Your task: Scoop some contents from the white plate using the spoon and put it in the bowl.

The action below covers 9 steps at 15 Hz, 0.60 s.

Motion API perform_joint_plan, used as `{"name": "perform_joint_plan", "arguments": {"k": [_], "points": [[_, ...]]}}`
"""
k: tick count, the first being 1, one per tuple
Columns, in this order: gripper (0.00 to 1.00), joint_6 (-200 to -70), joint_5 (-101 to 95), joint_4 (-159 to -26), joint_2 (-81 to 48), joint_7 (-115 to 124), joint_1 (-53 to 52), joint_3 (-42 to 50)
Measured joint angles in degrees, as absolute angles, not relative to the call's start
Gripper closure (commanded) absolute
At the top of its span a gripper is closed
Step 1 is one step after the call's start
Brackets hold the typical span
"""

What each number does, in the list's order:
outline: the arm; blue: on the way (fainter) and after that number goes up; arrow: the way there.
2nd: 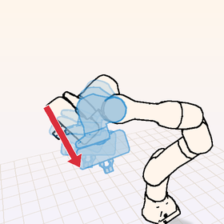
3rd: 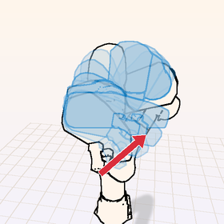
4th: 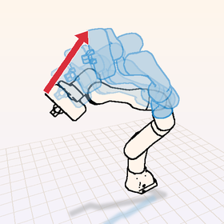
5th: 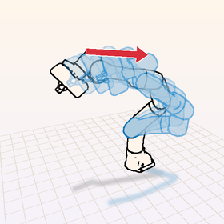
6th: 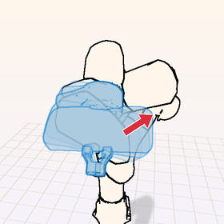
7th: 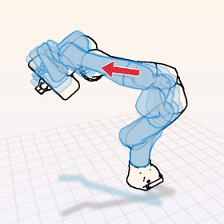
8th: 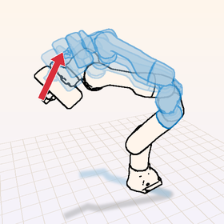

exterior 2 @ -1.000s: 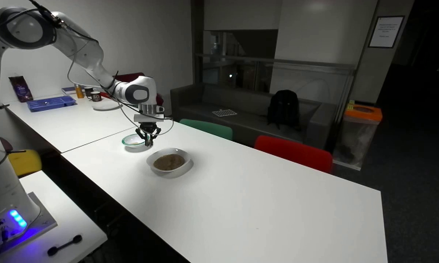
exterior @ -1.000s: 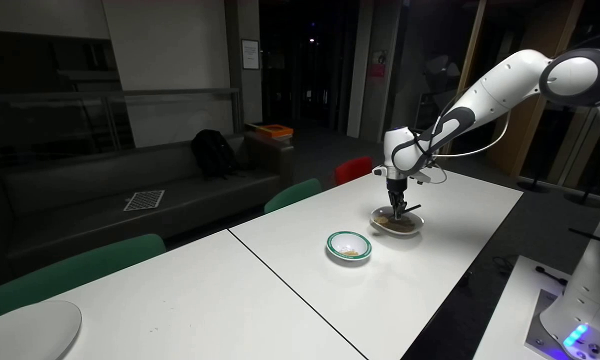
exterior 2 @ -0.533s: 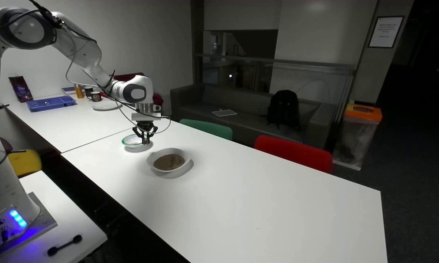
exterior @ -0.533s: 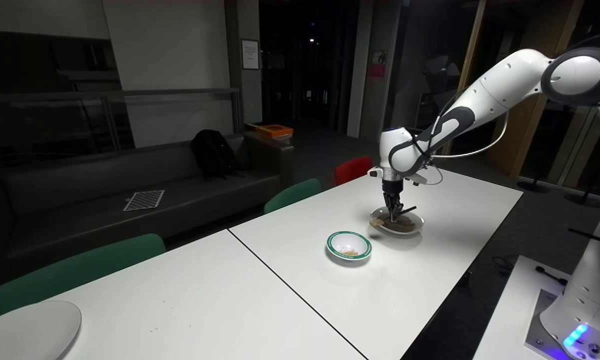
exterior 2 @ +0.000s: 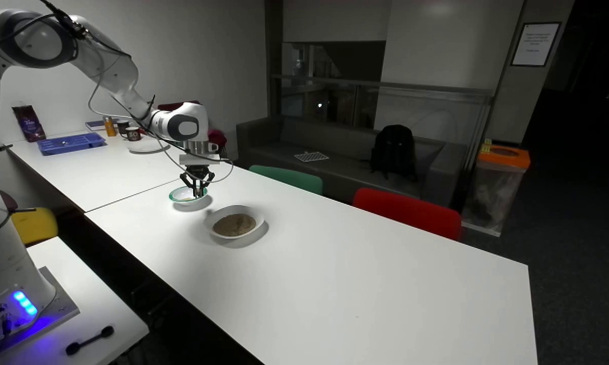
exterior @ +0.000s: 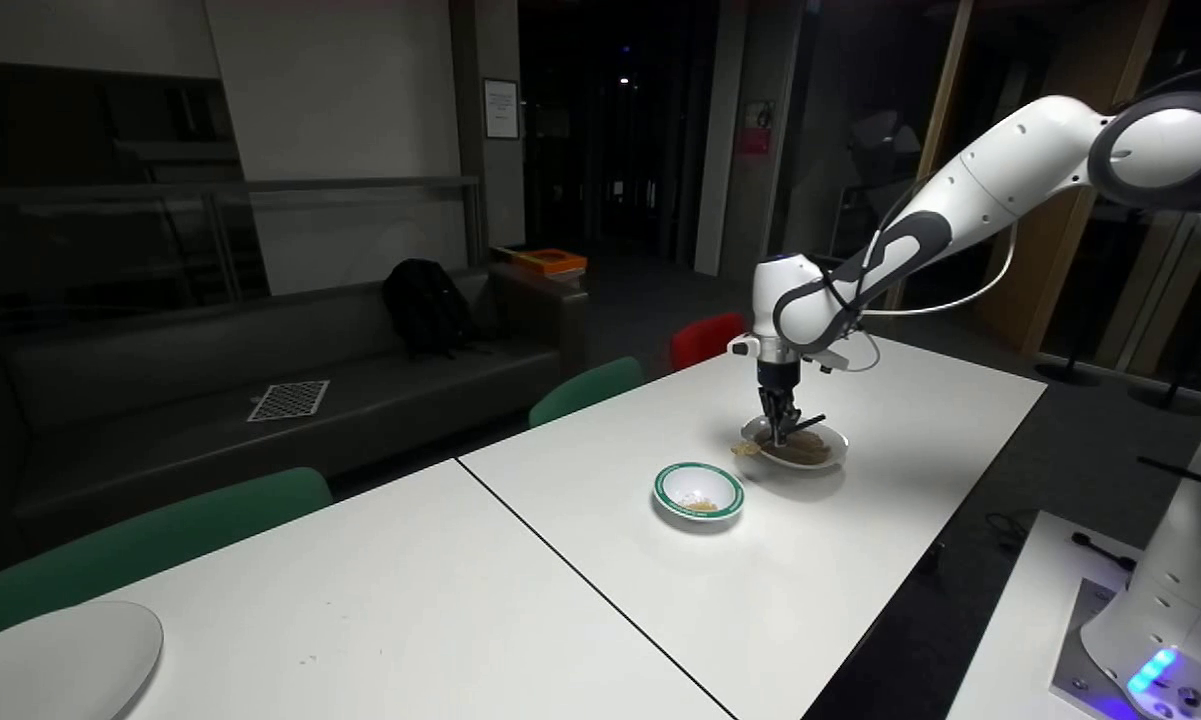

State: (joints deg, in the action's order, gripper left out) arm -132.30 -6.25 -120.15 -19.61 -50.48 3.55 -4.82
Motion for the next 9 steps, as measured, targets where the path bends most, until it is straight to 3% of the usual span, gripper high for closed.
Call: {"name": "perform_joint_plan", "arguments": {"k": [9], "points": [[0.97,-132.3,-6.2,-120.1,-19.1,-50.5,2.1,-6.7]]}}
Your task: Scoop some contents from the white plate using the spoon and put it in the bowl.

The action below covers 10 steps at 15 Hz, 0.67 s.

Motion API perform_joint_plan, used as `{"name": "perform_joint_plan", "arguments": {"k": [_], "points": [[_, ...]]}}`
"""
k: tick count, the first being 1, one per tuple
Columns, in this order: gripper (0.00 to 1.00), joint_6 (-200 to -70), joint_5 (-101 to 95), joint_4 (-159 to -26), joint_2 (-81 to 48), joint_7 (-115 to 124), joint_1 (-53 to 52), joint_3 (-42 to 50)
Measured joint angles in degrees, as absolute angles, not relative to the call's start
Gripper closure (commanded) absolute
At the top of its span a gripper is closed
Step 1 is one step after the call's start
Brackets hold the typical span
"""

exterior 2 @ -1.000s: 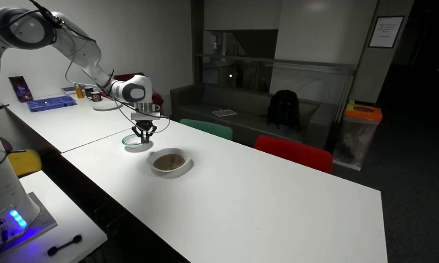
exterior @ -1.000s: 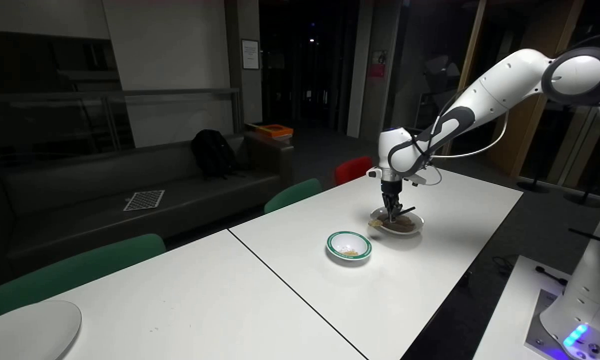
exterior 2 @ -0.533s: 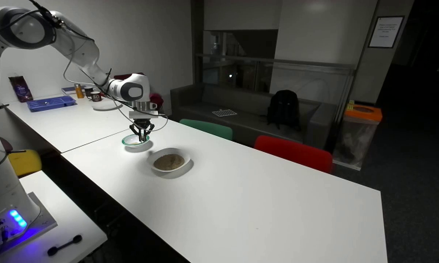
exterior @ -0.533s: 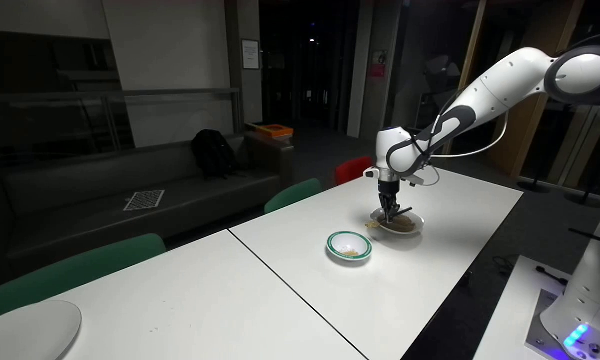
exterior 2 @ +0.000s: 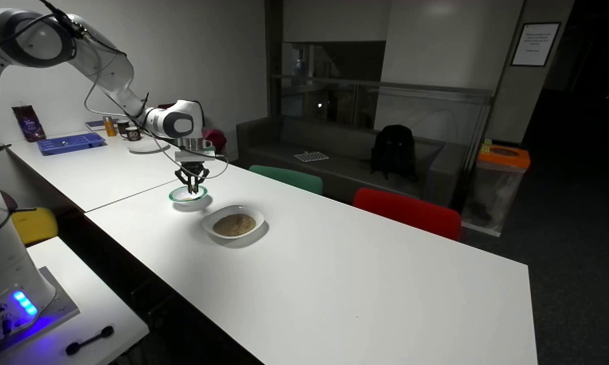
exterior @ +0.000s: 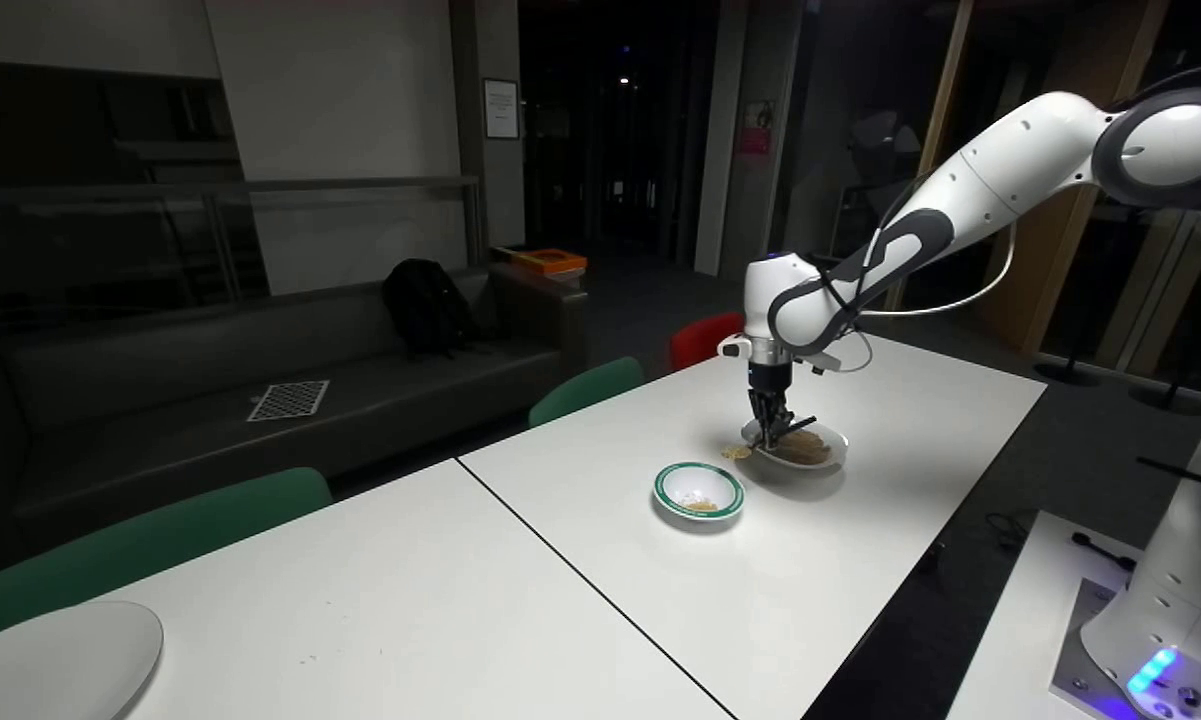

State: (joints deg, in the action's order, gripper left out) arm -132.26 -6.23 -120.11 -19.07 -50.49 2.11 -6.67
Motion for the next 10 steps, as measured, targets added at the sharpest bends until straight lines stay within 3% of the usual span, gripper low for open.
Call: {"name": "perform_joint_plan", "arguments": {"k": [10], "points": [[0.97,-129.9,-6.2,-119.7,-19.2,-50.5,0.1,-7.6]]}}
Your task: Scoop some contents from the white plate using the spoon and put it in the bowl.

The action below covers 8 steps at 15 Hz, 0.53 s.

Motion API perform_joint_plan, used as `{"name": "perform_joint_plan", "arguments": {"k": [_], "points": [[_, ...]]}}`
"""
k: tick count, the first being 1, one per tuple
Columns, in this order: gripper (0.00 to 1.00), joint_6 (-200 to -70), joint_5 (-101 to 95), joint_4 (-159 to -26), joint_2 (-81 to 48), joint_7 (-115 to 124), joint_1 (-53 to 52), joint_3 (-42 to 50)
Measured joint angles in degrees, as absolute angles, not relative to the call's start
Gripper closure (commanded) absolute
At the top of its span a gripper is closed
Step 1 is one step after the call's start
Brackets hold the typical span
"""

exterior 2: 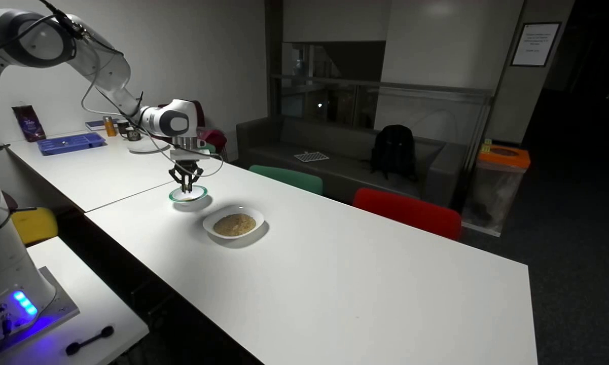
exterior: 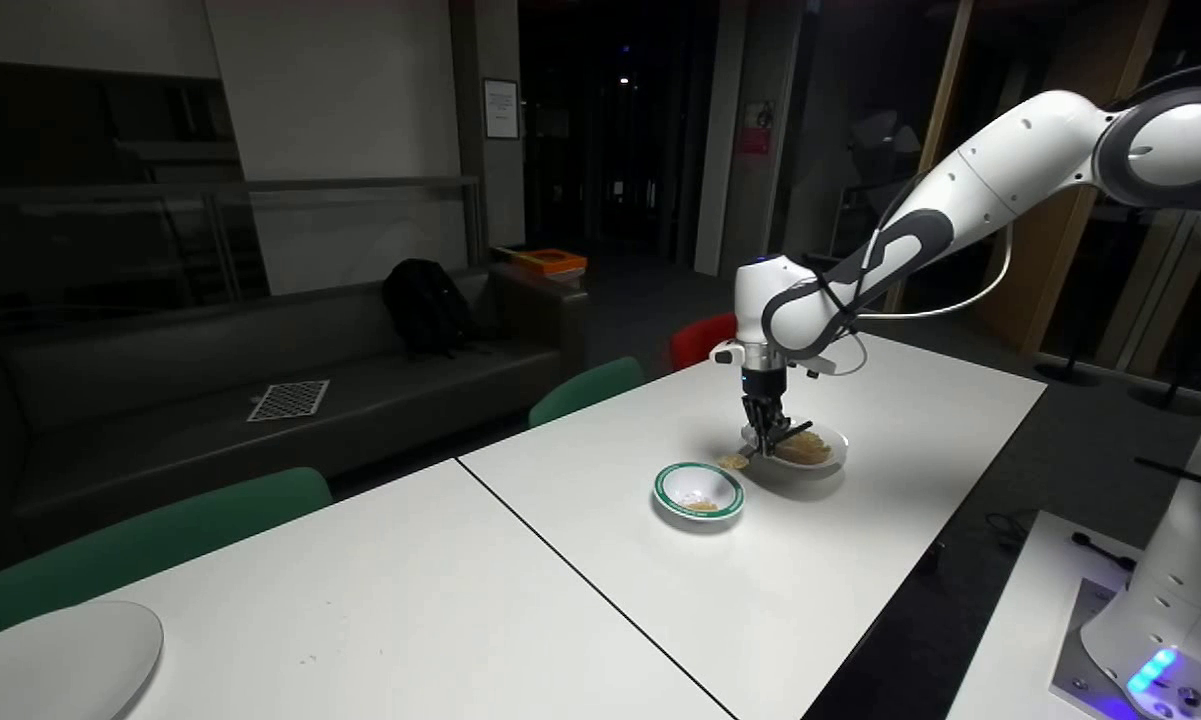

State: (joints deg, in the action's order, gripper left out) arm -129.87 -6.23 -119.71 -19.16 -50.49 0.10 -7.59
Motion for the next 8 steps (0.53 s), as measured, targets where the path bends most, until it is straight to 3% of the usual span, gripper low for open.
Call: {"name": "perform_joint_plan", "arguments": {"k": [8], "points": [[0.97,-127.2,-6.3,-117.3,-21.0,-50.5,-0.5,-7.6]]}}
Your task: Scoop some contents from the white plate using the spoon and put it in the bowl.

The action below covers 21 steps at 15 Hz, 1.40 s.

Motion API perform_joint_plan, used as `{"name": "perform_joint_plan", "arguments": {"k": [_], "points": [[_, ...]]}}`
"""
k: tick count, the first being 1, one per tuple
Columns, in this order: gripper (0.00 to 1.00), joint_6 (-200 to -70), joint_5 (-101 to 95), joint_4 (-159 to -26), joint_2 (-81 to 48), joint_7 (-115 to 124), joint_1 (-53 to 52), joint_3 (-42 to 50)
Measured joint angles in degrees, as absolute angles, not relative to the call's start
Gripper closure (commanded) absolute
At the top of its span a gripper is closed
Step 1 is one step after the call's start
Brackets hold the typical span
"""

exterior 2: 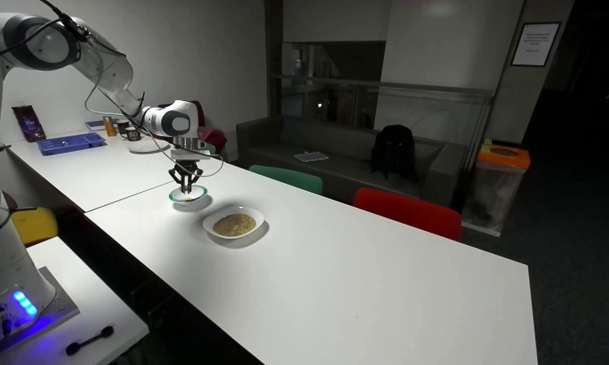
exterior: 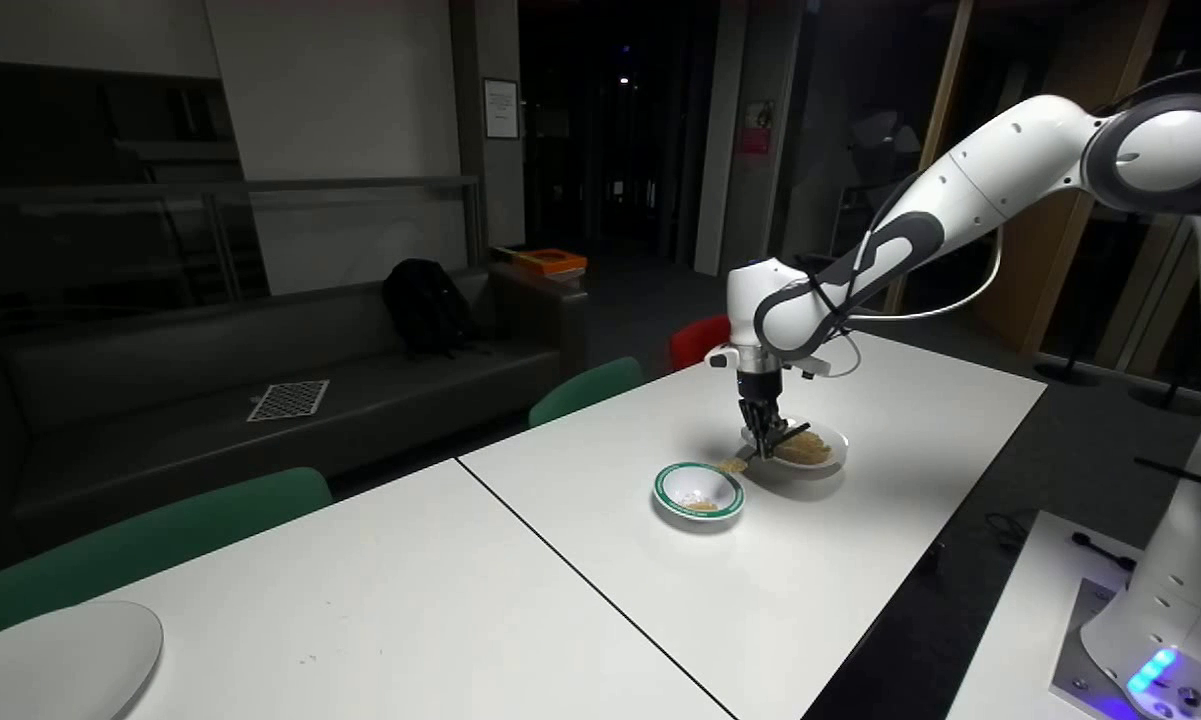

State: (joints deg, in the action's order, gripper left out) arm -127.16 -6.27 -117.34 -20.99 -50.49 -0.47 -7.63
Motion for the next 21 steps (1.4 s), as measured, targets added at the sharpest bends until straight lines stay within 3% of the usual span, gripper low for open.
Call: {"name": "perform_joint_plan", "arguments": {"k": [21], "points": [[0.97,-116.7,-6.4,-106.4,-29.6,-50.2,-1.7,-7.7]]}}
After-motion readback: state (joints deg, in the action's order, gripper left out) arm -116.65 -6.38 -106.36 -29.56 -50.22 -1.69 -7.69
